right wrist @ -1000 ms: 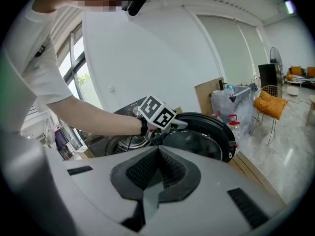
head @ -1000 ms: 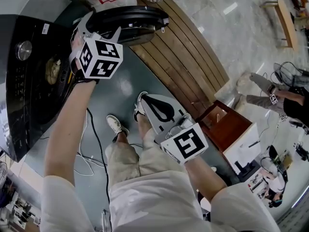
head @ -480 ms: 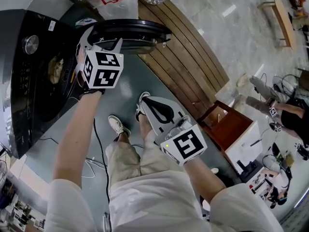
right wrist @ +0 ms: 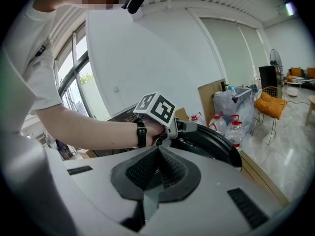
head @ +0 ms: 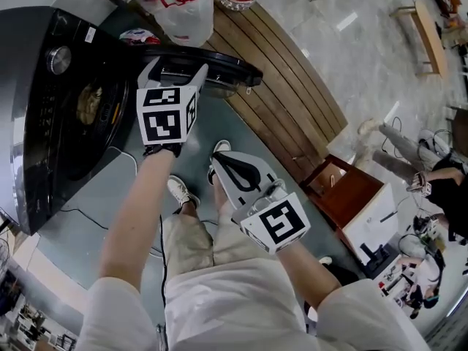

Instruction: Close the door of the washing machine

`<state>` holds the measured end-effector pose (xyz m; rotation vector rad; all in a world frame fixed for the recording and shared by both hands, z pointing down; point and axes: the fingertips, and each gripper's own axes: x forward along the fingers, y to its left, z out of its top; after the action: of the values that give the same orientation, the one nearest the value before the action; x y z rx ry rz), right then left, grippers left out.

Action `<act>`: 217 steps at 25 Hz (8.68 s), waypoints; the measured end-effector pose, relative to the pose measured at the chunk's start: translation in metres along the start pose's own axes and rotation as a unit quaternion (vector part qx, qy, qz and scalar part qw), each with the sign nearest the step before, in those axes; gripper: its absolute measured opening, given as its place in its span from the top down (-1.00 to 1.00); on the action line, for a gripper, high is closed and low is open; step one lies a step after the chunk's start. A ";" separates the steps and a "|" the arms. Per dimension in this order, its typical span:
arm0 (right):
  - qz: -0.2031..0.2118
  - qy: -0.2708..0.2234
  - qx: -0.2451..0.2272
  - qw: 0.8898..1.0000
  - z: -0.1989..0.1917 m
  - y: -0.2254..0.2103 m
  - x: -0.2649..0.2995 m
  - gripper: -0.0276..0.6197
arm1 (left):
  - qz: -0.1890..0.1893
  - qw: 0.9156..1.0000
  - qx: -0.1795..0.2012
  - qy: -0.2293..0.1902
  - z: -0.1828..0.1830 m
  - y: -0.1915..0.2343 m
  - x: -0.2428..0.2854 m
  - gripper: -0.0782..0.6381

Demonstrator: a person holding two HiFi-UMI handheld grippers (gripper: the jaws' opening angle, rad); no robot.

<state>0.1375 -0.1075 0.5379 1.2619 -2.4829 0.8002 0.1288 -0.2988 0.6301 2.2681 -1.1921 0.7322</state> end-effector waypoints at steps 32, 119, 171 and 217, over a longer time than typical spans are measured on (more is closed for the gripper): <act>0.001 0.008 -0.004 1.000 -0.022 0.058 0.002 0.92 | 0.073 0.997 -0.005 0.029 -0.084 0.029 -0.092 -0.26; 0.037 -0.038 -0.118 0.992 0.074 0.249 0.009 0.92 | 0.036 0.986 -0.114 -0.120 -0.095 0.157 -0.366 0.77; 0.063 -0.232 -0.218 0.946 0.364 0.169 -0.065 0.92 | 0.337 0.843 -0.029 -0.418 0.113 0.155 -0.720 0.77; 0.073 -0.204 -0.252 0.943 0.329 0.266 -0.050 0.92 | 0.289 0.855 -0.068 -0.425 0.071 0.187 -0.736 0.77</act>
<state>-0.0365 -0.1349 0.1500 1.1426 -2.8603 -0.1071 -0.3648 -0.0022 0.1308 2.1367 -2.2971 -0.2656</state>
